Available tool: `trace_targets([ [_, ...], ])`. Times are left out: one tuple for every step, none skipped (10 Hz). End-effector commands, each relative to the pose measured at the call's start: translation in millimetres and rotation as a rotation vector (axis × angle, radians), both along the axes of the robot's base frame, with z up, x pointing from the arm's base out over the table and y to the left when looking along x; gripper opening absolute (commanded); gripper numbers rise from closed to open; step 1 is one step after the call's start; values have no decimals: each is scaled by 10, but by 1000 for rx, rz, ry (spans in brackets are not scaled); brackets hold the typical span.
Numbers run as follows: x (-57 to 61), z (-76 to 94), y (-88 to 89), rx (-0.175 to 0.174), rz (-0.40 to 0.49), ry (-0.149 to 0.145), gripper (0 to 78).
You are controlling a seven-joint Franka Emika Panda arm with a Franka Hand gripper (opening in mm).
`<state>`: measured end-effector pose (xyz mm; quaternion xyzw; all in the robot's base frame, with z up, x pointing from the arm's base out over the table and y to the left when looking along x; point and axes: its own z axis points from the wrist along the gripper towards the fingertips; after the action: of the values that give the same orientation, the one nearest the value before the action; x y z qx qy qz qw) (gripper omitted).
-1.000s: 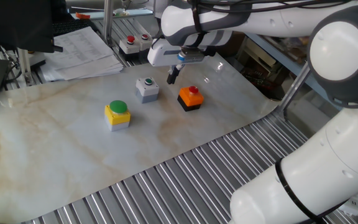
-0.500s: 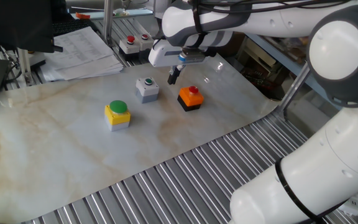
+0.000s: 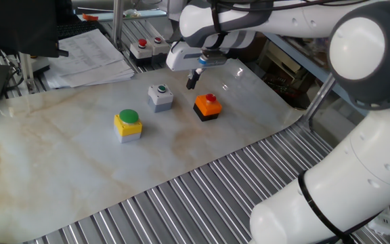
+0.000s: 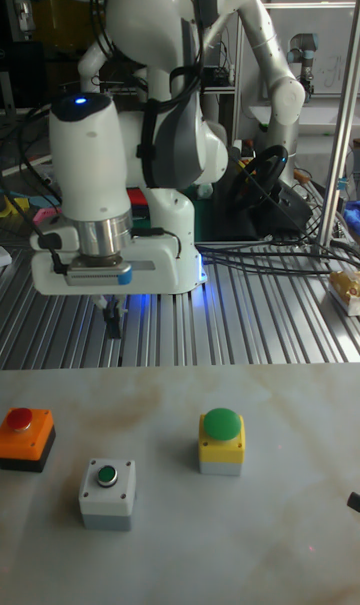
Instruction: Press three buttons from left to right in sequence
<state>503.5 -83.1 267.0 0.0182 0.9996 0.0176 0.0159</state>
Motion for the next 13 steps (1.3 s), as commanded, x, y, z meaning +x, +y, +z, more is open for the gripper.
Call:
trace_targets([
  [30, -49, -174, -23, 7, -13, 0],
  [23, -73, -208, -23, 8, -19, 0],
  [20, -93, -243, -23, 8, -21, 0],
  [22, -106, -277, -23, 11, -22, 0],
  [20, -118, -316, -22, 14, -21, 0],
  [20, -133, -357, -22, 20, -22, 0],
  [21, -141, -378, -20, 22, -22, 0],
  [39, -162, -423, -20, 28, -23, 0],
  [49, -172, -452, -20, 32, -25, 0],
  [65, -170, -485, -20, 39, -25, 0],
  [88, -161, -522, -20, 44, -24, 0],
  [113, -151, -563, -20, 50, -22, 0],
  [136, -151, -602, -20, 55, -22, 0],
])
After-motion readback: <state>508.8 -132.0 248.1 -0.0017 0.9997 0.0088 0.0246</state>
